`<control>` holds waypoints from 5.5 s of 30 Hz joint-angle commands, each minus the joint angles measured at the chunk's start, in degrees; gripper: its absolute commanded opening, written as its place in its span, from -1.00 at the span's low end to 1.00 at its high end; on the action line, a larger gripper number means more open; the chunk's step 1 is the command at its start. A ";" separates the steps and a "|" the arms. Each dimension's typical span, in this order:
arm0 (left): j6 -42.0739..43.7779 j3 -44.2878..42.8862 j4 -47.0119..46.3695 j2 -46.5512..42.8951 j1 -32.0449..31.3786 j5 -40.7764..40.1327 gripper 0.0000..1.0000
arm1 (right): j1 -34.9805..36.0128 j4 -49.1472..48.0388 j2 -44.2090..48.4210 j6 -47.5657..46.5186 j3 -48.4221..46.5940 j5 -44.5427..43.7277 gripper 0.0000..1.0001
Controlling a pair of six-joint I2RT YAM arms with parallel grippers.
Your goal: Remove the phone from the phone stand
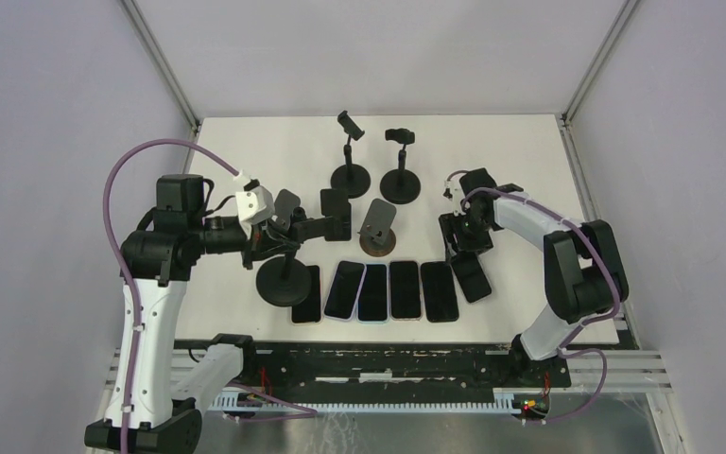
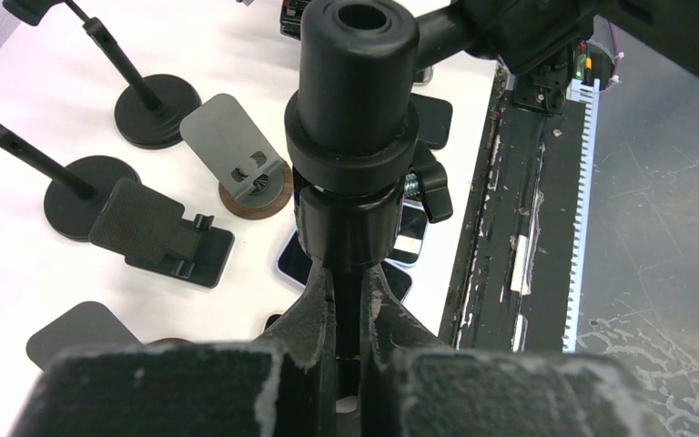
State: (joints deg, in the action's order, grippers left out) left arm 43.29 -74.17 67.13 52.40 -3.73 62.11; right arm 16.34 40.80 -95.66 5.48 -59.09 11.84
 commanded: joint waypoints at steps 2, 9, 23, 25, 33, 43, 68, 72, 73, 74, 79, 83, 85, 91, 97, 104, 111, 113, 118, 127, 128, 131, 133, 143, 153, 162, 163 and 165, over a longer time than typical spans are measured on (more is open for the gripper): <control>-1.59 -1.18 -3.90 -1.70 -0.05 3.85 -0.96 | -0.22 -1.02 3.69 1.55 -3.95 -10.62 0.45; -1.95 -0.86 -3.95 -1.29 -0.07 4.92 -0.96 | 0.00 4.51 10.01 6.21 -16.72 -19.89 0.72; -1.49 1.38 -3.88 -1.41 -0.05 5.65 -0.96 | 23.55 -29.84 24.55 20.44 -24.66 28.68 0.96; -1.54 1.69 -3.86 -1.65 -0.05 5.94 -0.96 | 26.27 -32.90 24.02 21.81 -24.69 30.43 0.96; -1.97 2.28 -3.86 -2.40 -0.05 6.28 -0.96 | 34.47 -33.92 18.04 21.28 -26.36 31.52 0.96; 0.27 2.68 -1.44 -2.26 -0.05 6.52 -0.94 | 37.76 -31.95 13.08 21.11 -31.35 30.29 0.24; -11.58 -3.91 -2.73 -0.04 -0.10 -7.68 1.00 | 17.68 6.36 27.50 6.81 -43.70 7.79 -1.00; -17.45 -4.95 -7.29 0.63 -0.06 -14.25 1.00 | 15.81 10.48 25.22 5.31 -49.15 -2.53 -1.00; -18.79 -4.93 -8.28 1.03 -0.07 -15.82 1.00 | 15.52 10.61 24.76 5.29 -49.24 -6.12 -1.00; -20.10 -4.77 -9.40 1.16 -0.07 -17.57 1.00 | 15.07 10.58 24.40 5.02 -48.83 -9.33 -1.00; -23.64 -1.36 -14.40 1.76 0.03 -27.89 1.00 | 9.15 2.82 23.59 3.82 -40.19 -9.10 -1.00; -22.62 0.74 -14.40 2.60 0.12 -31.34 1.00 | 3.37 -3.45 20.64 3.01 -36.25 -3.86 -1.00; -22.04 1.94 -14.31 2.68 0.12 -31.91 1.00 | -0.30 -5.55 18.23 3.58 -35.58 1.38 -1.00; -21.22 4.60 -15.39 0.94 0.11 -31.10 1.00 | -8.49 -17.29 12.74 7.32 -30.88 16.76 -1.00; -21.70 6.79 -17.12 0.48 0.21 -31.09 1.00 | -10.41 -22.60 7.86 7.72 -28.49 20.02 -1.00; -22.22 9.22 -19.56 0.90 0.21 -32.39 1.00 | -10.64 -23.71 6.93 3.68 -23.72 18.06 -0.96; -23.73 9.66 -21.39 0.90 0.59 -33.90 1.00 | -10.60 -21.43 10.51 2.95 -20.38 11.01 0.96; -23.74 9.70 -21.64 0.74 0.88 -34.56 1.00 | -10.65 -21.82 14.05 3.13 -18.86 8.29 0.96; -23.30 10.42 -22.47 0.42 2.63 -35.26 1.00 | -10.68 -21.96 23.19 3.81 -14.59 3.83 0.96; -18.37 15.58 -25.87 0.98 17.76 -32.14 1.00 | -10.64 -23.71 46.18 6.07 4.85 -25.04 0.96; -18.19 17.02 -27.45 1.51 19.30 -32.29 1.00 | -10.67 -25.03 48.34 7.16 8.15 -30.09 0.96; -18.09 21.47 -30.93 3.80 23.55 -31.62 1.00 | -10.69 -30.98 53.30 8.49 18.68 -42.77 0.96; -19.01 25.00 -34.67 4.88 25.22 -30.88 1.00 | -10.62 -40.72 56.75 4.67 28.64 -46.47 0.96; -34.47 44.46 -68.81 5.77 25.44 -26.42 1.00 | -10.64 -76.12 53.02 1.97 58.48 -52.76 0.96; -40.58 57.08 -99.56 12.60 24.94 -26.47 1.00 | -10.63 -97.59 35.46 0.93 63.85 -57.53 0.96; -47.84 57.23 -118.67 26.27 20.06 -30.70 1.00 | -10.63 -109.88 28.29 -0.90 65.65 -57.50 0.96; -47.85 56.95 -120.25 27.85 18.78 -31.97 1.00 | -10.63 -111.70 27.60 -1.33 66.06 -57.41 0.96; -47.85 55.05 -119.75 30.04 16.80 -34.66 1.00 | -10.61 -114.84 26.32 -2.28 66.81 -57.00 0.96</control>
State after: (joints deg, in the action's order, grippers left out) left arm -1.08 -16.03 -43.86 79.09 16.29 32.38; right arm 5.74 -63.18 -67.53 5.32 -0.62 -44.69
